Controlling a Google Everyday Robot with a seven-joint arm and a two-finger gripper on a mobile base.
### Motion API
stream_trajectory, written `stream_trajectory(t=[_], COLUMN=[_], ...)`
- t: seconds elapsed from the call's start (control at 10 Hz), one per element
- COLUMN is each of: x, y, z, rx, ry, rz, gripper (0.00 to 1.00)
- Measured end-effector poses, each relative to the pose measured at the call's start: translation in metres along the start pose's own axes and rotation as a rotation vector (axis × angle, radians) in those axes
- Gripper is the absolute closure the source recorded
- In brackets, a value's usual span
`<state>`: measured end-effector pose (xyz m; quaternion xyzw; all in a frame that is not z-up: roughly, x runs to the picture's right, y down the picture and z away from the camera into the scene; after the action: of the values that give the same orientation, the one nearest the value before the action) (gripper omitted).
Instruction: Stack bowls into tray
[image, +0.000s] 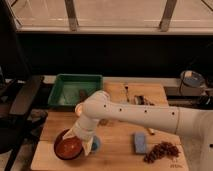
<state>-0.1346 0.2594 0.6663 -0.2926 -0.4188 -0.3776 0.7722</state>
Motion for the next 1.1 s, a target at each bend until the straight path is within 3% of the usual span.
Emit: stream_trajectory(t=[1.0, 1.1], x=[0.0004, 0.0011], y=[0.0004, 0.0018], z=[0.0004, 0.0007], rx=[-0.002, -0.007], ry=[0.002, 0.025], rz=[0.000, 0.003], gripper=[0.27, 0.27])
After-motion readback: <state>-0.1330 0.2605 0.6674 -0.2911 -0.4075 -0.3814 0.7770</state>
